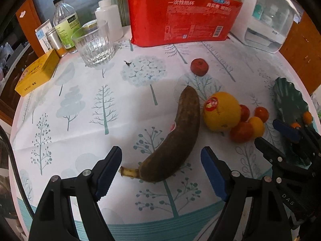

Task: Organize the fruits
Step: 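Move both tools back toward the remaining tomatoes and fruit, then grasp the brown banana with the left tool while the right tool grasps the small orange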

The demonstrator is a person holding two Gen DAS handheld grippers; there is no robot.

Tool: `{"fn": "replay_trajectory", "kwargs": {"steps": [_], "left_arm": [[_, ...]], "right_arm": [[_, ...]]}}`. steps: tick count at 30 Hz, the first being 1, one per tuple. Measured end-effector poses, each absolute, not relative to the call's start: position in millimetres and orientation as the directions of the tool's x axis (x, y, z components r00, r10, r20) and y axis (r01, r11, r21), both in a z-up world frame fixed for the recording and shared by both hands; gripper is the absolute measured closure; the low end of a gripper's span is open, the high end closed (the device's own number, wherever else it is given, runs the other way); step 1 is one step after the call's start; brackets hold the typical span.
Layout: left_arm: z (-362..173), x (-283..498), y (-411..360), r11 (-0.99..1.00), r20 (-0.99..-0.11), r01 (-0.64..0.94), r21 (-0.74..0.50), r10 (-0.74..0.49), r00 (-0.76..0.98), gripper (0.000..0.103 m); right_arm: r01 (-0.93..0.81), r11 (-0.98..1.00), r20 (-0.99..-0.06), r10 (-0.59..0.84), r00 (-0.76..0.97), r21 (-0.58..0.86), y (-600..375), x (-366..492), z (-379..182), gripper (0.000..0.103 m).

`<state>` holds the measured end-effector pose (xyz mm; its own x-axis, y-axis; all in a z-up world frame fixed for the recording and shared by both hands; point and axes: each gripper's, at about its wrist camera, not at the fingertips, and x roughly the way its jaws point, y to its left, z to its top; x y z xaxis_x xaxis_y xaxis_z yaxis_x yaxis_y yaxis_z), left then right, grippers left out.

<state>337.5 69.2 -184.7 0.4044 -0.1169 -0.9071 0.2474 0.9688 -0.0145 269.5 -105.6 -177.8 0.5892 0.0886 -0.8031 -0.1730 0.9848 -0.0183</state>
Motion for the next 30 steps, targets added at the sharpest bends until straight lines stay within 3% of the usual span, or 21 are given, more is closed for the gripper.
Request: {"fn": "replay_trajectory", "kwargs": {"steps": [10, 17, 30], "left_arm": [[-196.5, 348.0, 69.4, 0.971, -0.905, 0.23, -0.056, -0.147, 0.398, 0.034], [-203.1, 350.9, 56.9, 0.961, -0.908, 0.262, -0.088, -0.185, 0.375, 0.052], [-203.8, 351.6, 58.3, 0.961, -0.901, 0.259, -0.098, -0.195, 0.387, 0.055]], "right_arm": [[-0.189, 0.982, -0.798, 0.102, 0.594, -0.015, -109.8, 281.5, -187.4, 0.061], [-0.209, 0.978, -0.801, 0.126, 0.585, 0.001, -111.1, 282.7, -189.2, 0.068], [-0.192, 0.979, -0.812, 0.17, 0.559, 0.072, -116.6, 283.9, -190.4, 0.071]]}}
